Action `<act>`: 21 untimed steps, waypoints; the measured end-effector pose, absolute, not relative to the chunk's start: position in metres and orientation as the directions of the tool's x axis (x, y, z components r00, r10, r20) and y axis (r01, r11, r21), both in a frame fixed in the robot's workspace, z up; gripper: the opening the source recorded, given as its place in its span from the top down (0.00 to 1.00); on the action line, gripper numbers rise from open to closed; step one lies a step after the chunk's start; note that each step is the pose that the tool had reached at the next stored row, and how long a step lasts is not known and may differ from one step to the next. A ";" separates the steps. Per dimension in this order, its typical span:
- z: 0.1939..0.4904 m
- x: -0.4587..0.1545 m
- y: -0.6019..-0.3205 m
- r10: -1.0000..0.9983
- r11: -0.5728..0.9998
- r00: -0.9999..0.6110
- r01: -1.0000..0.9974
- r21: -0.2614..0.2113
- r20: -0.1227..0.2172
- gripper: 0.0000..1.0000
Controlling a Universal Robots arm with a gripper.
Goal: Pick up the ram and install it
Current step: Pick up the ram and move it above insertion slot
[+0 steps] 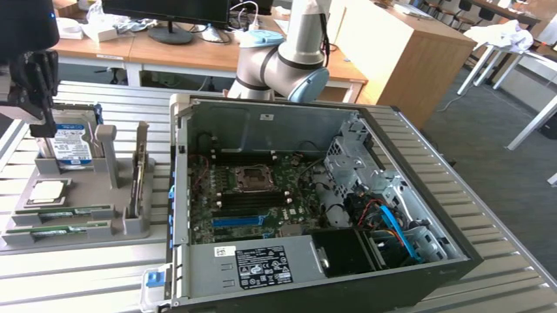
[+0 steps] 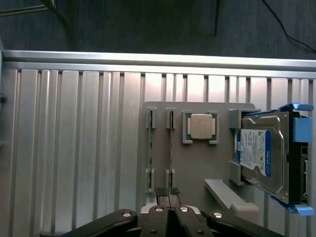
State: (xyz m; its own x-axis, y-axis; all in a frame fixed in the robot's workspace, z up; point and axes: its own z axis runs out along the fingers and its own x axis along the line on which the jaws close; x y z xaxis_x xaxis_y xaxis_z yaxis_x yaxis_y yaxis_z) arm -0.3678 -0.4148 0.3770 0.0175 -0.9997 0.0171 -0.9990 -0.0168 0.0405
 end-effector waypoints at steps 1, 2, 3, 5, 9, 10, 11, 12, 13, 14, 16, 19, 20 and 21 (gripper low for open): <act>0.377 -0.368 -0.415 -1.000 -0.020 0.020 -0.999 0.041 0.017 0.90; 0.377 -0.368 -0.415 -1.000 -0.025 0.026 -0.999 0.041 0.017 0.90; 0.377 -0.368 -0.415 -0.999 -0.031 0.032 -0.999 0.041 0.017 0.90; 0.377 -0.368 -0.415 -0.999 -0.038 0.038 -0.998 0.041 0.017 0.90; 0.377 -0.368 -0.415 -0.999 -0.039 0.040 -0.998 0.040 0.017 0.90; 0.377 -0.368 -0.415 -0.999 -0.040 0.040 -0.998 0.040 0.017 0.90; 0.377 -0.368 -0.415 -0.999 -0.040 0.040 -0.998 0.039 0.016 0.90; 0.377 -0.368 -0.415 -0.999 -0.040 0.041 -0.999 0.038 0.016 0.90; 0.377 -0.368 -0.415 -0.999 -0.040 0.041 -0.999 0.037 0.016 0.90; 0.377 -0.368 -0.415 -0.999 -0.040 0.041 -0.999 0.036 0.016 0.90; 0.377 -0.368 -0.415 -0.999 -0.040 0.041 -0.999 0.034 0.016 0.90; 0.377 -0.368 -0.415 -0.999 -0.041 0.041 -0.999 0.031 0.015 0.90; 0.377 -0.368 -0.415 -0.999 -0.041 0.041 -0.999 0.028 0.014 0.90; 0.377 -0.368 -0.415 -0.999 -0.041 0.041 -0.999 0.024 0.013 0.90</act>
State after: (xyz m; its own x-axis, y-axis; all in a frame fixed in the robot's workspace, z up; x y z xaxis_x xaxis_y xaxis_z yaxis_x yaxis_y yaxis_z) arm -0.3680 -0.4148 0.3770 0.0411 -0.9991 0.0128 -0.9989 -0.0408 0.0243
